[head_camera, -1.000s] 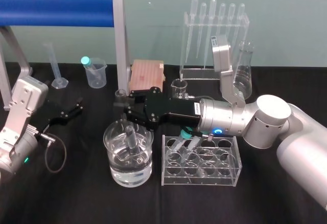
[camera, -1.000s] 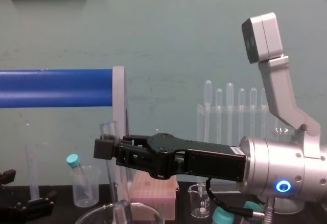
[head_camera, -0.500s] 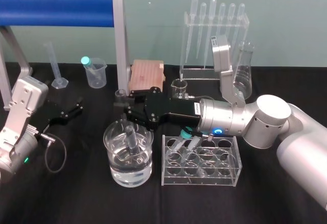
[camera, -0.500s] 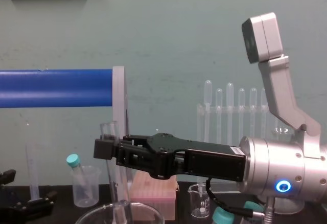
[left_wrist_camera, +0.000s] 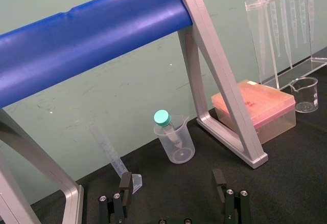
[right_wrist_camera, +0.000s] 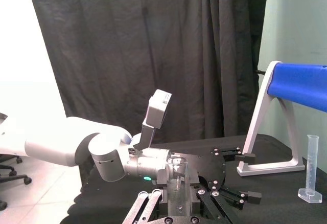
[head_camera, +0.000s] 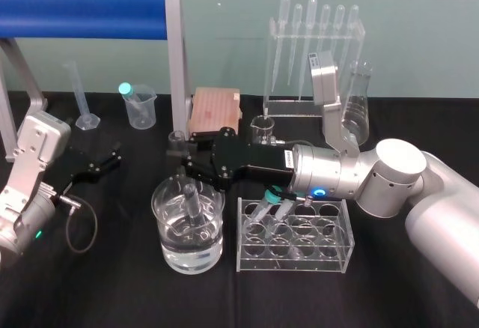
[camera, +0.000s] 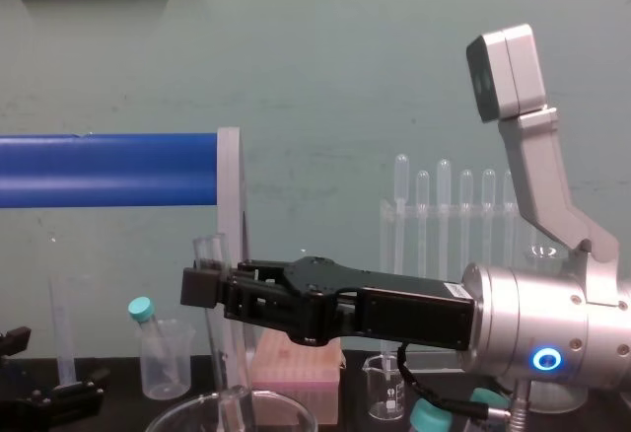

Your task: Hold the test tube with one hand and immerse one end into the beaker, then return it to the test tube rack.

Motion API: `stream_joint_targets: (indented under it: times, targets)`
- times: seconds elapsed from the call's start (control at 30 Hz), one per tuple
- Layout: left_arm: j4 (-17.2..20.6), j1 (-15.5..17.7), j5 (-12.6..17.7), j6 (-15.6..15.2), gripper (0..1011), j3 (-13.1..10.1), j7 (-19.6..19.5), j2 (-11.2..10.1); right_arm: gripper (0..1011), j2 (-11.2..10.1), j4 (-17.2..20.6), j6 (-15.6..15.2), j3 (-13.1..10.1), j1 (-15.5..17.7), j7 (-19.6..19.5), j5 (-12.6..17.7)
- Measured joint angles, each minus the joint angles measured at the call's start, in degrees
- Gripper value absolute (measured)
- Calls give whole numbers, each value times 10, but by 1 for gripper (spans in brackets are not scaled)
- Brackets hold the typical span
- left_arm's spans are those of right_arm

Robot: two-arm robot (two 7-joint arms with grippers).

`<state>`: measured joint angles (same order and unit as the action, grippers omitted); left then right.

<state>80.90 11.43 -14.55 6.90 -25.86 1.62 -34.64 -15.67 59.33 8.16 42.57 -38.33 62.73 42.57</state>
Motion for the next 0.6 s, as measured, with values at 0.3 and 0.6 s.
stream_joint_targets:
  times: [0.3, 0.6]
  targets:
    - [0, 0, 0, 0, 1000, 0, 0, 0, 228, 0, 0, 0, 0, 0, 0, 0]
    - [0, 0, 0, 0, 1000, 0, 0, 0, 228, 0, 0, 0, 0, 0, 0, 0]
